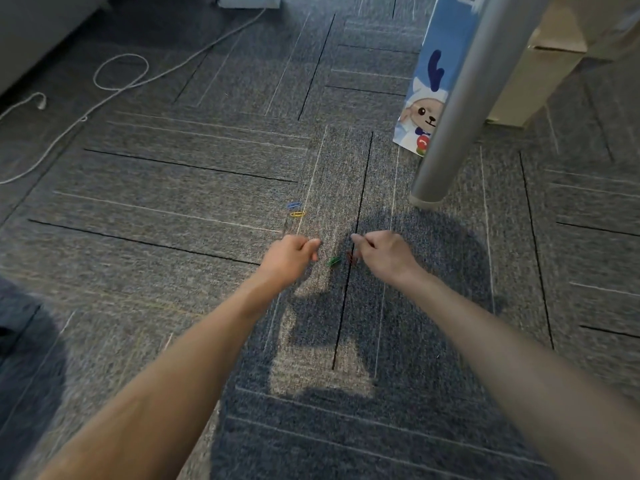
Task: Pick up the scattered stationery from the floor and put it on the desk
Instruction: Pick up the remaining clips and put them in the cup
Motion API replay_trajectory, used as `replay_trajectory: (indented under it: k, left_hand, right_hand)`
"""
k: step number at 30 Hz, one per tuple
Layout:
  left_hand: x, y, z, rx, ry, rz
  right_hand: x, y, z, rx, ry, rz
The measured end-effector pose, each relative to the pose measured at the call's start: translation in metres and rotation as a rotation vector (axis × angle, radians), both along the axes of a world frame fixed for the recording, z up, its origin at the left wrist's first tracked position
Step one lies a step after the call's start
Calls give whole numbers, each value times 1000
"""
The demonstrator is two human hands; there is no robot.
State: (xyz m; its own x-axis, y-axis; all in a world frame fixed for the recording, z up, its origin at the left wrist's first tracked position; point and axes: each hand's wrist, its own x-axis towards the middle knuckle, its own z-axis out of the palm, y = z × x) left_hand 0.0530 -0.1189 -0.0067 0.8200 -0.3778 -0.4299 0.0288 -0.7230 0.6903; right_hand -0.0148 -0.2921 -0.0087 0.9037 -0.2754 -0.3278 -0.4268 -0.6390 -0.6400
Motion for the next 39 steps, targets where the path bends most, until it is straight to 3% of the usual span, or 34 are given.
replay_trajectory:
  k: [2, 5, 7, 9, 13, 16, 20, 25, 27, 29, 31, 34, 36, 39]
  left_hand:
    - [2, -4, -4, 9, 0, -1]
    - [4, -4, -11, -149, 170, 121]
    - [3, -2, -13, -175, 185, 148]
    - [1, -1, -13, -68, 79, 100]
    - [1, -5, -16, 233, -266, -132]
    - [3, -12, -19, 383, -413, -237]
    - [4, -22, -23, 425, -443, -295]
    - [12, -26, -17, 344, -260, -339]
    - [14, -21, -15, 197, -83, -276]
    - [13, -12, -10, -110, 202, -129]
    - [9, -4, -5, -412, 431, -10]
    - [4, 6, -4, -722, 640, 89]
    - [0, 9, -5, -855, 690, 128]
    - [-4, 13, -3, -962, 695, 213]
  right_hand:
    - [2, 0, -3, 232, -9, -79]
    - [0, -4, -7, 695, 25, -269]
    - [-2, -7, -8, 809, 81, -297]
    - [-2, -7, -7, 679, 107, -283]
    - [-1, -6, -13, 17, 15, -26]
    - [-2, -8, -18, -262, -60, 194]
    - [-5, -4, -18, -351, -64, 349]
    - [2, -2, -16, -269, 27, 303]
    - [6, -3, -14, -241, 100, 302]
    - [9, -5, -10, -191, 178, 300]
    - [9, -5, -7, 43, 218, 206]
    - [7, -3, -3, 408, 122, 20]
    - [6, -3, -1, 351, 55, -53]
    - [4, -6, -6, 97, 64, -43]
